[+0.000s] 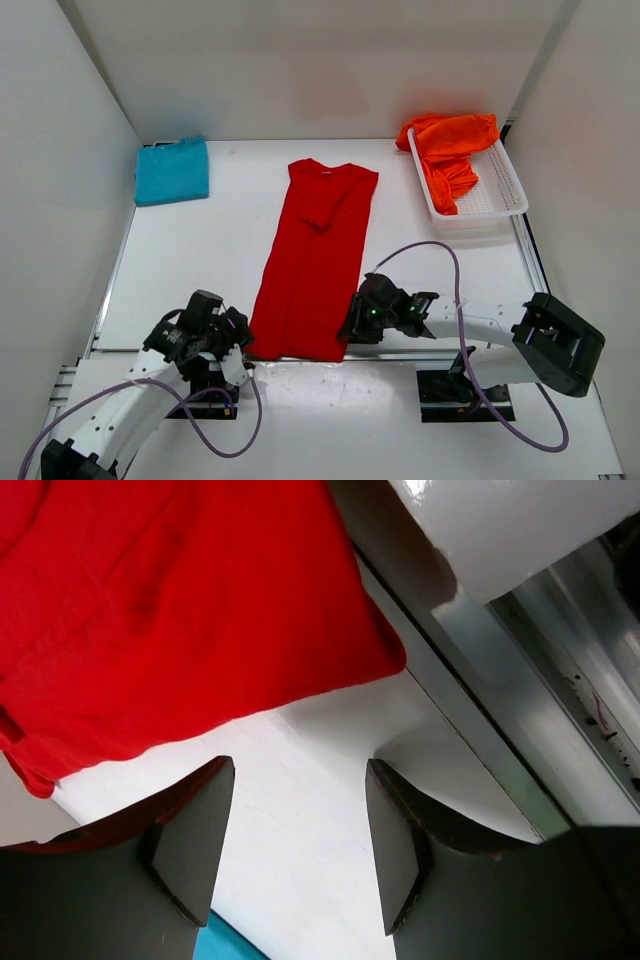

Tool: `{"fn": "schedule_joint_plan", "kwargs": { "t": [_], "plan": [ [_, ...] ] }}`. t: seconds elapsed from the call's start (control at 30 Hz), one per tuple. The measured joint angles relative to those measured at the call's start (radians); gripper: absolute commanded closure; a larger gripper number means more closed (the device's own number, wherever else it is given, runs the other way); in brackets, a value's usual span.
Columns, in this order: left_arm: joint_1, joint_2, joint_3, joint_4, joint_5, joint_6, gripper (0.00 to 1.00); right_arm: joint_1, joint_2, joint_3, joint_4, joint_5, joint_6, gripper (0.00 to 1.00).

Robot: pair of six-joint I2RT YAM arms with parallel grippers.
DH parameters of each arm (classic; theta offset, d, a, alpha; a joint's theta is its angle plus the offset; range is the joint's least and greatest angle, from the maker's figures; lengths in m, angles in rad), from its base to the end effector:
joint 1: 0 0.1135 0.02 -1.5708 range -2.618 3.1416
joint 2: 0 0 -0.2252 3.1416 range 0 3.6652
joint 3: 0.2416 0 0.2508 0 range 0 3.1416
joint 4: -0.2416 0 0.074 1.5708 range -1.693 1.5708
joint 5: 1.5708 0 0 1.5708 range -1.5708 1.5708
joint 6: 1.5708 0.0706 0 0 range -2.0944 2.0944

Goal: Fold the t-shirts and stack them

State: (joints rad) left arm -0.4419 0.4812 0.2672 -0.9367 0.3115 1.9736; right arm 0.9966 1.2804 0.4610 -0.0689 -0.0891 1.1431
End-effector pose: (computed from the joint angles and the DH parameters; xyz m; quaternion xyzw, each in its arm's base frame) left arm 0.1071 -0.0746 0.0957 0.9147 0.3129 0.0334 0.2536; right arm 0.1341 0.2189 0.0803 0.0540 0.9400 0.3134 0.1238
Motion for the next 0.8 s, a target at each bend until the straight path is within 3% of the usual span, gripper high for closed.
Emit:
{"fn": "schedule_joint_plan", "kwargs": {
  "t": [0.27, 0.47, 0.6, 0.7, 0.8],
  "plan": [
    [-0.014, -0.011, -0.021, 0.04, 0.044, 0.017, 0.34, -0.002, 0.035, 0.004, 0.051, -0.023, 0.002, 0.53],
    [-0.039, -0.014, -0.052, 0.103, 0.073, 0.027, 0.46, 0.008, 0.073, 0.039, 0.043, -0.03, 0.0, 0.53],
    [-0.05, -0.012, -0.068, 0.126, 0.078, 0.027, 0.63, 0.011, 0.074, 0.04, 0.034, -0.03, 0.006, 0.53],
    [-0.056, -0.011, -0.08, 0.124, 0.078, 0.022, 0.94, 0.011, 0.065, 0.043, 0.005, -0.03, 0.014, 0.53],
    [-0.067, -0.011, -0.089, 0.13, 0.079, 0.027, 0.97, 0.015, 0.059, 0.06, -0.058, -0.022, 0.019, 0.53]
  ]
}}
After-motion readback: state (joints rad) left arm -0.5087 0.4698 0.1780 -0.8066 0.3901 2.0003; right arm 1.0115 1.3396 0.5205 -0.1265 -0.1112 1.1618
